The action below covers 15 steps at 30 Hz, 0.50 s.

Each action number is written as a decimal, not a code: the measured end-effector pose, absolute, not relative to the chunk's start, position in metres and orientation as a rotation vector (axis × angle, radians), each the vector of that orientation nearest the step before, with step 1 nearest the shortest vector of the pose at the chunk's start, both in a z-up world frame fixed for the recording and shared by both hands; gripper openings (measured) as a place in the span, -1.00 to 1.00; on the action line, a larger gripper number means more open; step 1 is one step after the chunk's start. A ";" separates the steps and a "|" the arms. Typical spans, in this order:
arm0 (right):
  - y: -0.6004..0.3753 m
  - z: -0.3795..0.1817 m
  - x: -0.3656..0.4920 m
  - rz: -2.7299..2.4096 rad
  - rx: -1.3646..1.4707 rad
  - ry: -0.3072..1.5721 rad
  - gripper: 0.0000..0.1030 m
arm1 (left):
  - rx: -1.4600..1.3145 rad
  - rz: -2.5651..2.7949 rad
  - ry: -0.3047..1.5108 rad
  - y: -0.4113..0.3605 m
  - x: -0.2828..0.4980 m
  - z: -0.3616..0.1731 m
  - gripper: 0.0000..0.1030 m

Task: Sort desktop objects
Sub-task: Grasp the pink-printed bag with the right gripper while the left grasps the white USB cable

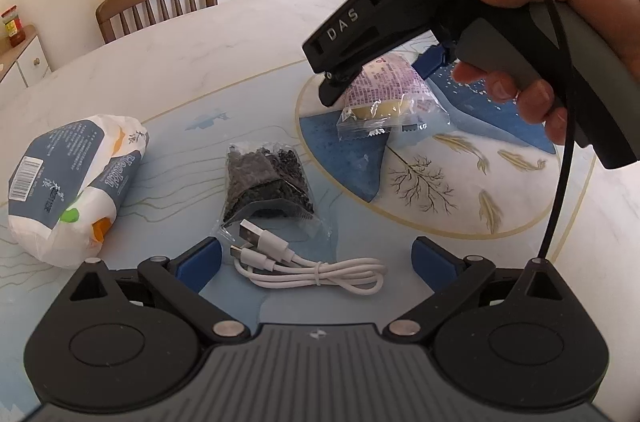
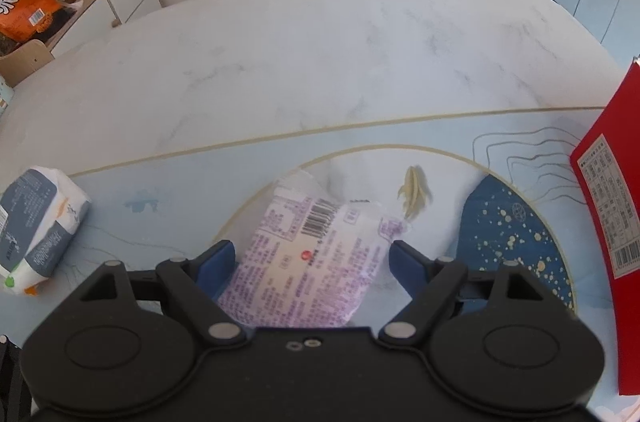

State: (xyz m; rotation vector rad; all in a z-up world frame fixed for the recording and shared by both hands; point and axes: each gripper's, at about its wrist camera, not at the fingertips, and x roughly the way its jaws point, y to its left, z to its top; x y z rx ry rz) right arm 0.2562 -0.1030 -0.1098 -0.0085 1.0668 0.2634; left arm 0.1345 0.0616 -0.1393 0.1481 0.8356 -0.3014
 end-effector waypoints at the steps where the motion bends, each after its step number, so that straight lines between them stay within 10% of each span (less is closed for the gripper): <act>1: -0.104 -0.110 0.255 0.262 -0.011 1.063 0.64 | 0.149 -0.303 0.834 0.062 0.134 -0.139 0.97; 15: -0.110 -0.109 0.248 0.289 -0.013 1.058 0.29 | 0.149 -0.310 0.807 0.066 0.126 -0.136 0.59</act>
